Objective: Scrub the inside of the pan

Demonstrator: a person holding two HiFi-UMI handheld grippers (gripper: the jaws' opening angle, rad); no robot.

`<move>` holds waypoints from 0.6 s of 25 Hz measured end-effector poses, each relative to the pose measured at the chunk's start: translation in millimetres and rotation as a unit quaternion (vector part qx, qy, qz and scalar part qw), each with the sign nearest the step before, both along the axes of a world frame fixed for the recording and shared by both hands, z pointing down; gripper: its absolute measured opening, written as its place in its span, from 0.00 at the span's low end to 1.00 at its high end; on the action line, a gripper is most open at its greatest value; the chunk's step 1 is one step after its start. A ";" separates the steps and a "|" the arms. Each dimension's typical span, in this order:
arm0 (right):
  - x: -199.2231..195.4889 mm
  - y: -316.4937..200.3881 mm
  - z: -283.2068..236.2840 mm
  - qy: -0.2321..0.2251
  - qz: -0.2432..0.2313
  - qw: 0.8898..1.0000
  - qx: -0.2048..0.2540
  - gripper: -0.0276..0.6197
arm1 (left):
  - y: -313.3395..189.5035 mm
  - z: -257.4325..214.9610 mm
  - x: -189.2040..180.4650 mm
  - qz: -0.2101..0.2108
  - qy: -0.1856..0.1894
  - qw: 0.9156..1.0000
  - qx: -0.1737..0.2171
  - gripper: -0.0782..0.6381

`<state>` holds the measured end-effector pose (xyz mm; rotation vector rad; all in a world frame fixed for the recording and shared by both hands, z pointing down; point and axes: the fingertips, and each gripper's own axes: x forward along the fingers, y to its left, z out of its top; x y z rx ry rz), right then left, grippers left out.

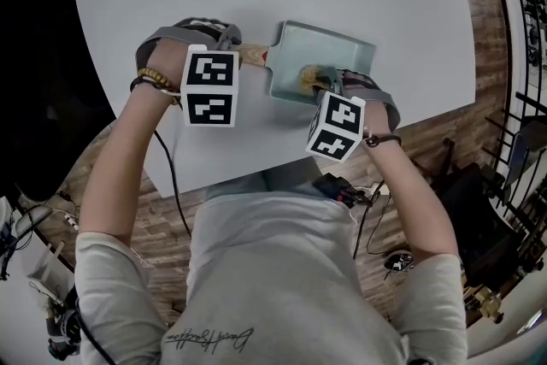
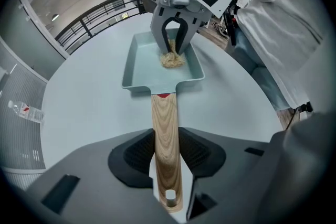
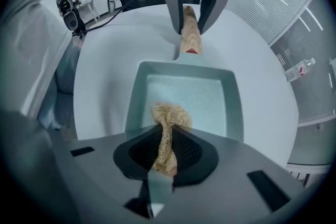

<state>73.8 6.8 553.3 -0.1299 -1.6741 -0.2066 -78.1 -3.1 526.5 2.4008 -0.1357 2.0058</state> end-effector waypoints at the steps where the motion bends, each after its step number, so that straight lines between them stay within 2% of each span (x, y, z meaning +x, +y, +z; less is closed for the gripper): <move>1: -1.5 -8.1 0.2 -0.002 0.006 1.000 0.008 0.15 | 0.4 -0.8 -0.4 0.001 -0.001 1.000 -0.001 0.32; 8: -12.4 -72.6 1.5 -0.002 0.047 0.998 0.040 0.15 | 2.4 -1.6 -0.5 0.002 0.000 1.000 -0.002 0.32; 15: -10.5 -76.8 1.1 -0.003 0.043 0.998 0.036 0.15 | 0.7 -1.4 1.5 -0.004 -0.002 1.000 -0.001 0.32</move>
